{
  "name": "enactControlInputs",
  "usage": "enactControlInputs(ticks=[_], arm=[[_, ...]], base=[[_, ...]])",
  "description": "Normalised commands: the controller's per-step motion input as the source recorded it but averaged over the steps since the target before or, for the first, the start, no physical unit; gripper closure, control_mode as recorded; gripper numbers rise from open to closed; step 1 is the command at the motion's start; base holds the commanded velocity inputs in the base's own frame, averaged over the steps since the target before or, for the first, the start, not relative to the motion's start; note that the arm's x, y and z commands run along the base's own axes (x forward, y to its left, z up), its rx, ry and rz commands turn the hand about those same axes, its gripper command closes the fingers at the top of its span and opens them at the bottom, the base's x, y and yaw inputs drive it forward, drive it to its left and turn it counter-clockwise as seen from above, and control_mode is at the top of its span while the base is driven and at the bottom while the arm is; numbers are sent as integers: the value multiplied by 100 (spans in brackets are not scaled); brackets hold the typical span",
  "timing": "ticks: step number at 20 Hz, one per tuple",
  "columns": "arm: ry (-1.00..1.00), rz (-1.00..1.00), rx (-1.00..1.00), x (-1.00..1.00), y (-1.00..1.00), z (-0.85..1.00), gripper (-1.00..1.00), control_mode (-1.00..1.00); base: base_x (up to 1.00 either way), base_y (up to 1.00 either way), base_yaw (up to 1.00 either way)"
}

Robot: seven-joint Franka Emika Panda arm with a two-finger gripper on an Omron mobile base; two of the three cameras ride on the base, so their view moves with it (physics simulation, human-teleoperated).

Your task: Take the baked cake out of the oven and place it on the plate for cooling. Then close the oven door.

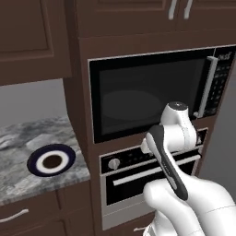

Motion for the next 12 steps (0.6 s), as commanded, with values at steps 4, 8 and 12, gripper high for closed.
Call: enactControlInputs(ticks=[4,8,12], arm=[[0,0,0,0,0,0,-100,100],[0,0,0,0,0,0,-100,100],[0,0,0,0,0,0,-100,100]], base=[[-40,39,-29],[-46,33,-28],[-45,30,-28]])
